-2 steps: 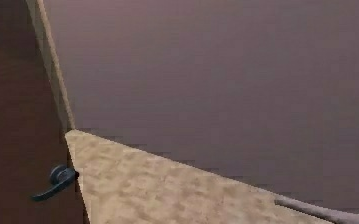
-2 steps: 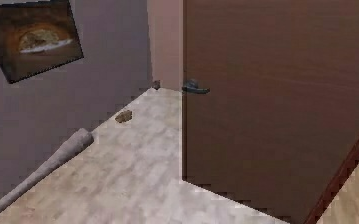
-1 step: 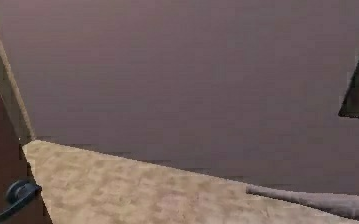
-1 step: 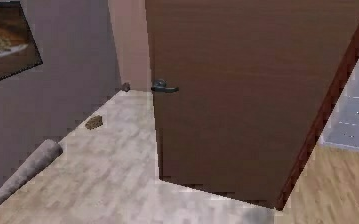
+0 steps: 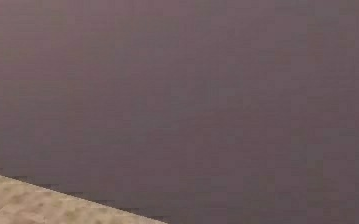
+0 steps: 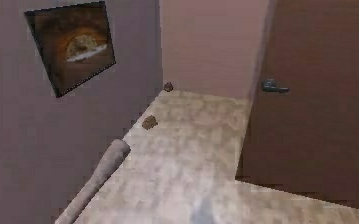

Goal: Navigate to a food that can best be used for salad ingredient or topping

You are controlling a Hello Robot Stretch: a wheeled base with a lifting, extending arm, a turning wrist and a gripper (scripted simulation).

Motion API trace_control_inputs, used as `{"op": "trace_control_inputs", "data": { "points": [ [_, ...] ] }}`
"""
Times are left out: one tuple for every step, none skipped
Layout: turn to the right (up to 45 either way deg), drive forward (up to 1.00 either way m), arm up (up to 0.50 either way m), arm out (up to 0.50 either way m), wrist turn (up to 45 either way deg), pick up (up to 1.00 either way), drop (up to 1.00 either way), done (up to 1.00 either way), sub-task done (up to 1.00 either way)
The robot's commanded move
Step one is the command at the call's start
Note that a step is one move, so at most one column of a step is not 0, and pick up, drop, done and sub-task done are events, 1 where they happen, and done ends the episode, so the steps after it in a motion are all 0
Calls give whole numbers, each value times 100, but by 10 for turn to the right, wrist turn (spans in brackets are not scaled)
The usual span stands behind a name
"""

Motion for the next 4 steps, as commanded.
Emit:
{"op": "trace_control_inputs", "data": {
  "points": [
    [-240, 0, 0, 0, 0, 0, 0, 0, 0],
    [0, 35, 0, 0, 0, 0, 0, 0, 0],
    [-450, 0, 0, 0, 0, 0, 0, 0, 0],
    [0, 60, 0, 0, 0, 0, 0, 0, 0]
  ]
}}
